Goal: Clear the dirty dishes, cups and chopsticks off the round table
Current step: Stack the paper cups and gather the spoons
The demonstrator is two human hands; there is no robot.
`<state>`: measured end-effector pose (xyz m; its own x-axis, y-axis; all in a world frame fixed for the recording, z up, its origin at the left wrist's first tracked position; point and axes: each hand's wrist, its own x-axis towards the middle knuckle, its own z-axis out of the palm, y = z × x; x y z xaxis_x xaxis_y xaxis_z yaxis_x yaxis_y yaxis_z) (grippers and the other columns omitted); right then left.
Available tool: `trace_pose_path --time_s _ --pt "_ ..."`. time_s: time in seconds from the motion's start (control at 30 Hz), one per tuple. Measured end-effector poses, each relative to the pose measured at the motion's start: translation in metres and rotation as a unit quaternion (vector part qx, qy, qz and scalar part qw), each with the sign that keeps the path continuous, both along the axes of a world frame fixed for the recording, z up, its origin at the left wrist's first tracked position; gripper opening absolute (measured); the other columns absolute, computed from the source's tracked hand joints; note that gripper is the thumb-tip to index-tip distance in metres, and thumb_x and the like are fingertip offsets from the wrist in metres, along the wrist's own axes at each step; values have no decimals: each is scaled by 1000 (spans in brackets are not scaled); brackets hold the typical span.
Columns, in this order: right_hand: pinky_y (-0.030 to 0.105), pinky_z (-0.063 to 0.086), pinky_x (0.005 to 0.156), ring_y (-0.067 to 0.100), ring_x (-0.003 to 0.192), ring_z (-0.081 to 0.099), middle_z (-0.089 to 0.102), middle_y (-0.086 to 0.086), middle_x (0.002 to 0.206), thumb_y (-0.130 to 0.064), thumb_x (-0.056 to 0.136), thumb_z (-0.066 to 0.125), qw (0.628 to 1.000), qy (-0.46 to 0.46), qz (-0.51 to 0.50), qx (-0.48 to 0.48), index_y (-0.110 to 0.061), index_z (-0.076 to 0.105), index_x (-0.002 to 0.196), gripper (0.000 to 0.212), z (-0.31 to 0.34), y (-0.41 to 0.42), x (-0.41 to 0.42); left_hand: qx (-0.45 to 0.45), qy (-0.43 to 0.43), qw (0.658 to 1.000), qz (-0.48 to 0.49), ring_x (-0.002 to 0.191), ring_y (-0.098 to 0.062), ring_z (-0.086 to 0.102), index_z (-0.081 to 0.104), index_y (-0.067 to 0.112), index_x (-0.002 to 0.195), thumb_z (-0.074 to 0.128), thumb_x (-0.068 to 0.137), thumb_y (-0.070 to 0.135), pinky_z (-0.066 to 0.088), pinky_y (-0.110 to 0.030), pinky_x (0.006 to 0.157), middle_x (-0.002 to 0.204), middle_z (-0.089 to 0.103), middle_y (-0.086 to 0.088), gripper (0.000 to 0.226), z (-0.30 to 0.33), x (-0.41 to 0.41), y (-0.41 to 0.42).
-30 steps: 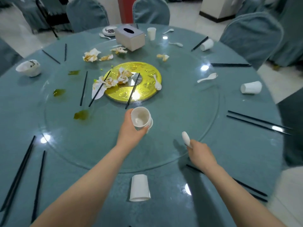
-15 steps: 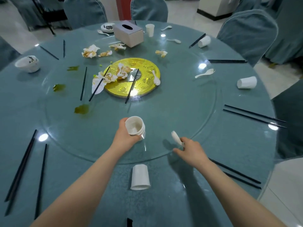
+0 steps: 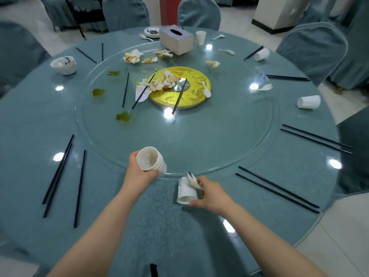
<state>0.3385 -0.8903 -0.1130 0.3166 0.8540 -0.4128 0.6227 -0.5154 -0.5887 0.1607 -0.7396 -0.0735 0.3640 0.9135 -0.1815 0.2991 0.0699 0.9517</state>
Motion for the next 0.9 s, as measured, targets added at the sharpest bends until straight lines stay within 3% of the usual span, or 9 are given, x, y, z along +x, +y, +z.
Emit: trace_pose_path --time_s 0.1,0.2,0.27,0.43,0.67,0.9 --pt "32 46 69 28 87 60 65 6 94 -26 81 62 997 -42 -62 9 -20 51 109 31 -2 3 -20 -22 -15 1000 2 93 -1 55 39 24 118 74 54 20 42 -16 68 105 54 17 73 2 -21 -11" --pt "31 45 62 25 78 57 63 2 83 -20 78 56 992 -47 -117 22 -20 55 98 20 6 9 -32 -46 -31 998 -21 93 -2 58 41 27 117 74 55 20 47 -19 70 109 56 13 71 1 -37 -18" --pt "27 38 55 21 73 53 57 -4 75 -21 74 58 989 -33 -140 11 -19 57 94 20 12 13 -42 -62 -42 996 -46 87 5 60 44 32 112 76 52 21 48 -15 64 108 58 13 69 1 -47 -22" --pt "20 31 42 10 47 46 63 3 67 -13 74 62 969 111 -218 -30 -12 57 75 6 17 12 -60 -76 -57 991 -93 87 11 61 46 38 109 80 44 37 48 -10 66 97 64 28 74 1 -56 -35" --pt "19 28 38 10 33 37 64 3 58 -25 88 58 934 207 -291 -2 -8 55 78 20 17 -6 -64 -49 -47 984 -164 91 14 57 47 40 108 77 49 36 43 -5 71 101 61 29 67 4 -49 -52" --pt "18 28 37 5 30 36 67 2 62 -24 89 57 928 210 -307 6 -12 55 79 16 17 -30 -58 -43 -74 979 -186 92 15 56 46 35 109 74 59 15 46 -7 71 111 57 16 60 4 -33 -62"
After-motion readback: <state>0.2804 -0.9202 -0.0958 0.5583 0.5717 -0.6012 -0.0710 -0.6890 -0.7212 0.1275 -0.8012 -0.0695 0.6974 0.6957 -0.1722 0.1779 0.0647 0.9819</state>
